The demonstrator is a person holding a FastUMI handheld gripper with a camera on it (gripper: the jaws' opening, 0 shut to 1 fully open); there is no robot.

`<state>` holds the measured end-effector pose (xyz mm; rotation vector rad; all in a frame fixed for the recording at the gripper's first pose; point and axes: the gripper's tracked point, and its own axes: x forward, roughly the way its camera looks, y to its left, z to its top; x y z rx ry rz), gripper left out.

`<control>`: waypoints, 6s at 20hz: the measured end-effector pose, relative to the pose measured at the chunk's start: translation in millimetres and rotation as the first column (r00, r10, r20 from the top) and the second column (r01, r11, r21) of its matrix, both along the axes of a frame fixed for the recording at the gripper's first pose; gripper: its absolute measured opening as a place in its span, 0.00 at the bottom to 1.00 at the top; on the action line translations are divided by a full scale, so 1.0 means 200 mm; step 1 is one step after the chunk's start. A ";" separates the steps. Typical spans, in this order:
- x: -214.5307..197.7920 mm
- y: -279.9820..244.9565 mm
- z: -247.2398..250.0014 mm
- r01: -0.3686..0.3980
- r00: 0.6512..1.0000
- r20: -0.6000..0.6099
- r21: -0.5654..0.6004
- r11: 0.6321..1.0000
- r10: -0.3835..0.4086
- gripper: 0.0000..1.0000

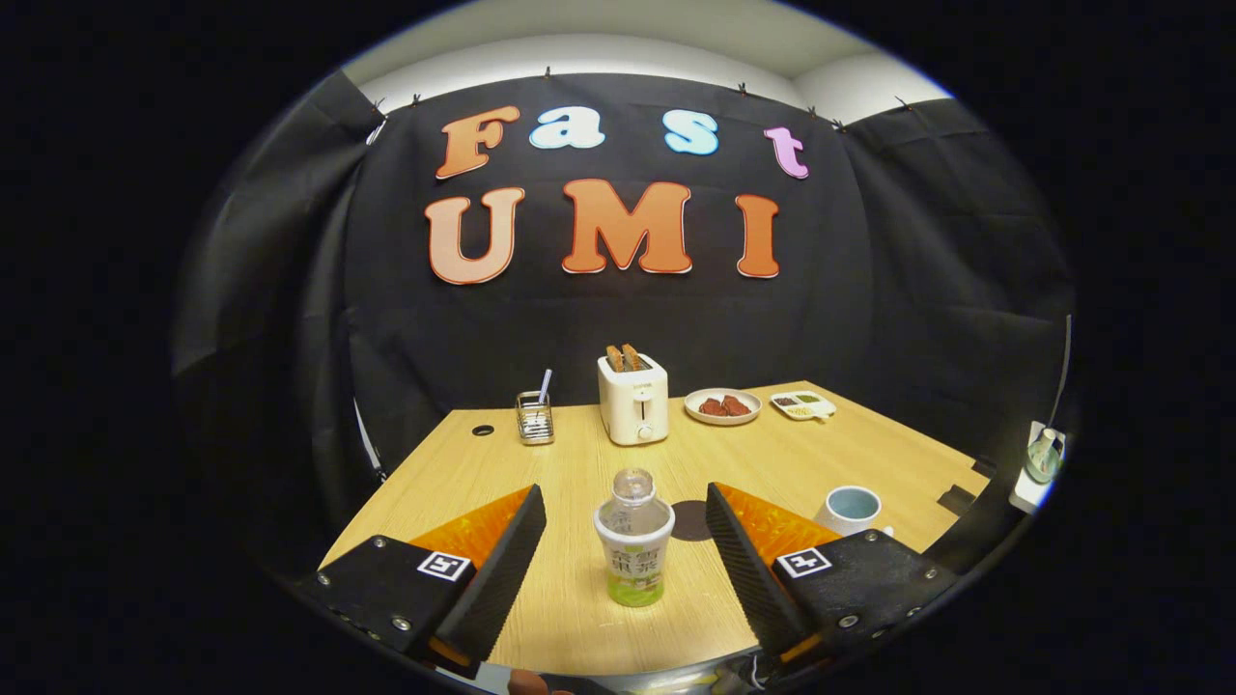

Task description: Take the bottle from table, then pour the juice into the cup, finally place the bottle on the coaster

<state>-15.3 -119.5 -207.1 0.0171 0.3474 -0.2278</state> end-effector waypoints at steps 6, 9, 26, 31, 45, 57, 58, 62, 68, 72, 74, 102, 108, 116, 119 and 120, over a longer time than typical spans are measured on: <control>0.00 -0.02 -0.26 0.005 0.996 -0.087 -0.015 1.000 -0.006 0.99; 0.01 -0.06 -0.38 0.021 0.991 -0.129 -0.001 1.000 -0.021 0.99; 0.23 -0.07 -0.71 -0.051 0.980 -0.193 -0.054 0.997 0.040 0.85; 0.24 -0.09 -0.69 -0.025 0.985 -0.174 -0.044 0.999 0.016 0.47; 0.26 -0.12 -0.31 0.062 0.995 0.042 0.446 0.893 -0.090 0.46; 0.36 -0.33 -0.22 0.086 0.958 0.094 0.805 0.587 -0.269 0.46; 0.37 -0.34 -0.23 0.087 0.956 0.090 0.823 0.562 -0.281 0.46; 0.36 -0.38 -0.23 0.096 0.943 0.073 0.874 0.476 -0.323 0.46; 0.42 -0.51 -0.21 0.087 0.917 0.058 0.936 0.341 -0.394 0.46; 0.41 -0.57 -0.24 0.096 0.899 0.023 0.964 0.248 -0.437 0.46; 0.41 -0.60 -0.25 0.106 0.889 -0.001 0.973 0.204 -0.458 0.46; 0.45 -0.71 -0.32 0.125 0.842 -0.174 0.984 -0.129 -0.510 0.47; 0.44 -0.71 -0.31 0.122 0.842 -0.184 0.981 -0.154 -0.507 0.47; 0.46 -0.72 -0.28 0.110 0.838 -0.194 0.976 -0.189 -0.509 0.47; 0.46 -0.71 -0.27 0.109 0.835 -0.200 0.973 -0.202 -0.512 0.47; 0.45 -0.72 -0.27 0.108 0.834 -0.202 0.972 -0.207 -0.514 0.47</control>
